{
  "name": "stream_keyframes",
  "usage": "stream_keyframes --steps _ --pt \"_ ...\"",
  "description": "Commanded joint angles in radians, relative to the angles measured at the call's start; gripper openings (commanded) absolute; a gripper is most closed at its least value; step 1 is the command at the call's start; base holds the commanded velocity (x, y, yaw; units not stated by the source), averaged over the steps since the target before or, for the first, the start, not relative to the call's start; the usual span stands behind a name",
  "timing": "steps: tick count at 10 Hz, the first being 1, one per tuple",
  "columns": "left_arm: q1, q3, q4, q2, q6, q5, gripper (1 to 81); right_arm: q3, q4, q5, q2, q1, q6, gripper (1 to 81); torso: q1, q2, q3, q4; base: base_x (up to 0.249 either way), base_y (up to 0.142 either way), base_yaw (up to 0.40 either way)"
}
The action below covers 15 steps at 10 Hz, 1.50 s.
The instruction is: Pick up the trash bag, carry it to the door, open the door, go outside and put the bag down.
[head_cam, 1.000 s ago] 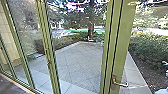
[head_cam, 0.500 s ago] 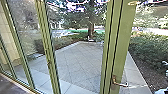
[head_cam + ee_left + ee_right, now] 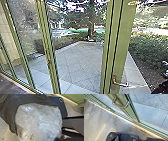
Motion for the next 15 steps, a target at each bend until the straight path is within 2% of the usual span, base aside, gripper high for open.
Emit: stream_keyframes --steps 1,3,4,6,10,12,15 --pt "-0.040 0.006 -0.008 0.001 0.005 0.062 1.0 -0.042 0.011 -0.038 0.028 0.118 0.014 81.1 0.000 0.000 0.000 0.000 0.000 0.000 0.000" --pt "-0.040 0.006 -0.008 0.001 0.005 0.060 1.0 -0.082 0.013 -0.038 0.071 0.118 0.014 81.1 0.000 0.000 -0.050 0.000 0.000 0.000 0.000" --pt "-0.040 0.006 -0.008 0.000 0.002 0.060 1.0 -0.103 0.016 -0.038 0.094 0.126 0.014 81.1 0.000 0.000 -0.009 0.000 0.000 0.000 0.000" --pt "-0.042 0.006 -0.008 0.001 0.002 0.060 1.0 -0.146 0.026 -0.037 0.146 0.132 0.018 81.1 0.001 0.001 -0.035 0.000 0.000 0.000 0.000" --pt "-0.041 0.006 -0.010 0.001 0.002 0.059 1.0 -0.229 0.030 -0.020 0.278 0.130 0.130 81.1 0.001 0.001 -0.040 0.000 0.000 0.000 0.000" --pt "-0.040 0.006 -0.013 0.001 0.002 0.059 1.0 -0.242 0.022 0.026 0.321 0.132 0.216 81.1 0.001 0.001 -0.041 0.000 0.000 0.000 0.000" --pt "-0.040 0.000 -0.013 0.000 0.002 0.059 1.0 -0.321 0.028 0.092 0.350 0.120 0.273 81.1 0.002 0.001 -0.041 0.000 0.000 0.000 0.000"
